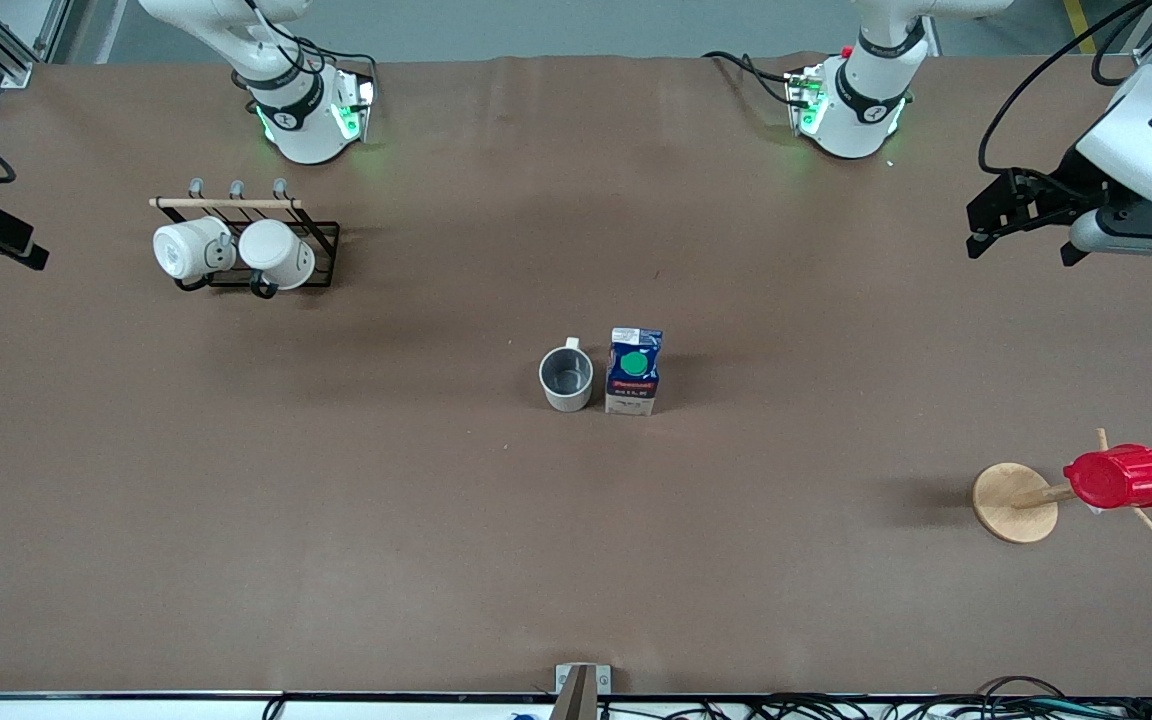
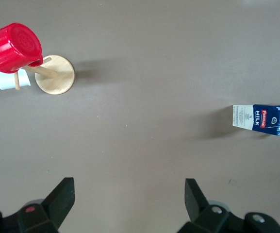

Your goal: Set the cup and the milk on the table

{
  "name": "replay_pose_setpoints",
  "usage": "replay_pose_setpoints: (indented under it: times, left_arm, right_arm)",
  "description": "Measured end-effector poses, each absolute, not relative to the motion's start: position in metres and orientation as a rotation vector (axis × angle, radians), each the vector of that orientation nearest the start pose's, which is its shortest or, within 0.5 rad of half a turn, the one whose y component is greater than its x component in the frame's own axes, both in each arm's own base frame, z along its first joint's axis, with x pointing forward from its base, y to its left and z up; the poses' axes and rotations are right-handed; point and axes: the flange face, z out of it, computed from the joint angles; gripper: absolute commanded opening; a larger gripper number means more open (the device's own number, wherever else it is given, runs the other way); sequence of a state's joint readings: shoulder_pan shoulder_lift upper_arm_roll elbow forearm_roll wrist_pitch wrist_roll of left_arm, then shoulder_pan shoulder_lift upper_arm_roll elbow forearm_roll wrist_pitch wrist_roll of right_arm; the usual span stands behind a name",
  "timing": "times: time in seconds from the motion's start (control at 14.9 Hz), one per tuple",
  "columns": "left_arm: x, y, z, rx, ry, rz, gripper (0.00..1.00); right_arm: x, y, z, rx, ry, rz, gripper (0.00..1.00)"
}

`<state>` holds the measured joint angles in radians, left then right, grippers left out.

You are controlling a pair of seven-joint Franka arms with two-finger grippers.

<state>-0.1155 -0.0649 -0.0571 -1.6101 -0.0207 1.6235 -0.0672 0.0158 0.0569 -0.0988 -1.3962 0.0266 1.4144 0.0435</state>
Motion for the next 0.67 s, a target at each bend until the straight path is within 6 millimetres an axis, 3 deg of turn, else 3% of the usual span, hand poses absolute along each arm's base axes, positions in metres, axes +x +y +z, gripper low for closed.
replay_pose_setpoints:
  times: [0.67]
  left_arm:
    - [0.5343, -0.0946, 0.6355, -3.160, 0.161, -0.090, 1.00]
  right_arm:
    - [0.5542, -0.0409, 0.6607, -3.114, 0.191, 0.059, 1.00]
